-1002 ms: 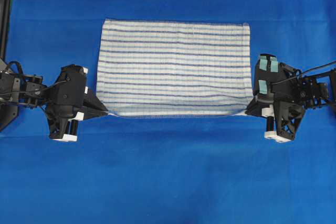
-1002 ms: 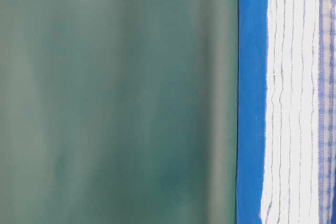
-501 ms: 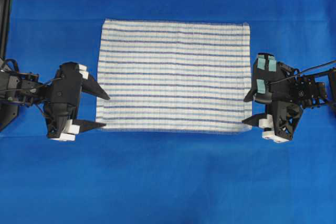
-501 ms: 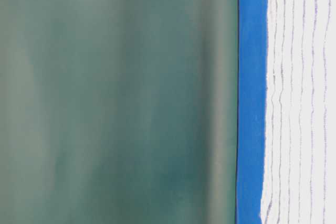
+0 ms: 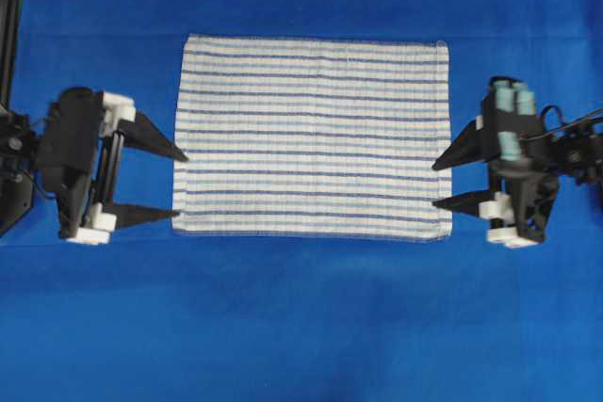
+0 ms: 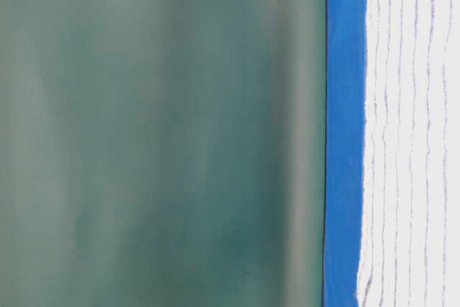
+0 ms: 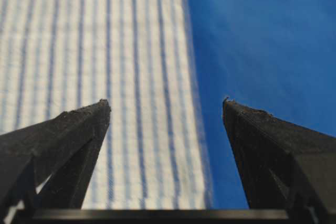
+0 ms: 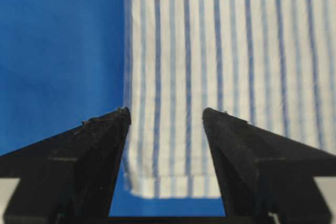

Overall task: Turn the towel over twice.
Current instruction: 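Open both grippers and withdraw them sideways from the towel, then move both grippers to the towel's far corners and pinch them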

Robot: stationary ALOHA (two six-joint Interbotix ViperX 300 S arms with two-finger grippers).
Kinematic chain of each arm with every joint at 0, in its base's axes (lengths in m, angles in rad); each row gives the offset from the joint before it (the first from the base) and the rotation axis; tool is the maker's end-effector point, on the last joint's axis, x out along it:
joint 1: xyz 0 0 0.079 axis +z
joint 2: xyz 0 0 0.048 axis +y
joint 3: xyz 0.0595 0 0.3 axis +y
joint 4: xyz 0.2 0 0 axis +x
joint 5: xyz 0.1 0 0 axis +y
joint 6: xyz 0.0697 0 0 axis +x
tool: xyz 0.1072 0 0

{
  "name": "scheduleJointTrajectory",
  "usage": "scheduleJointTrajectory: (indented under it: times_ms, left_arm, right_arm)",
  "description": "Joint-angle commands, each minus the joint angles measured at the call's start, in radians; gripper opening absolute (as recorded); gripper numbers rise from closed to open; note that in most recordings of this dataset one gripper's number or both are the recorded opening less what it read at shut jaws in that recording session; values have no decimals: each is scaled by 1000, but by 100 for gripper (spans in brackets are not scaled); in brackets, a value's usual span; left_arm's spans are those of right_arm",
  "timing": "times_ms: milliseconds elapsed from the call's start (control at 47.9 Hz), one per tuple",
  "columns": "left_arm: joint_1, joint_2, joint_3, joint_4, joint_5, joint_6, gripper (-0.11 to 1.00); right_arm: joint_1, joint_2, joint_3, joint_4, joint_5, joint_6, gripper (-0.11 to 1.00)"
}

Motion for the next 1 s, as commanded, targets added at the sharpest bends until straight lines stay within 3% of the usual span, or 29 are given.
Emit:
scheduleJointTrajectory:
  times_ms: [0, 167, 334, 647, 772, 981]
  left_arm:
    - [38, -54, -12, 0, -26, 9, 82]
    - [74, -146, 3, -2, -60, 32, 82]
    - [86, -227, 14, 0, -54, 49, 82]
    - [107, -221, 15, 0, -44, 52, 81]
    - [170, -183, 18, 0, -49, 54, 81]
    - [311, -61, 20, 0, -78, 100, 81]
  right_arm:
    - [-17, -63, -14, -37, -23, -2, 62]
    - [-46, -170, 11, -89, -72, -2, 62]
    - [-60, -242, 21, -107, -86, -2, 62]
    - [-97, -218, 21, -110, -84, -2, 62]
    - [-161, -187, 26, -110, -83, -2, 62]
    - [-337, -83, 46, -112, -92, -2, 62]
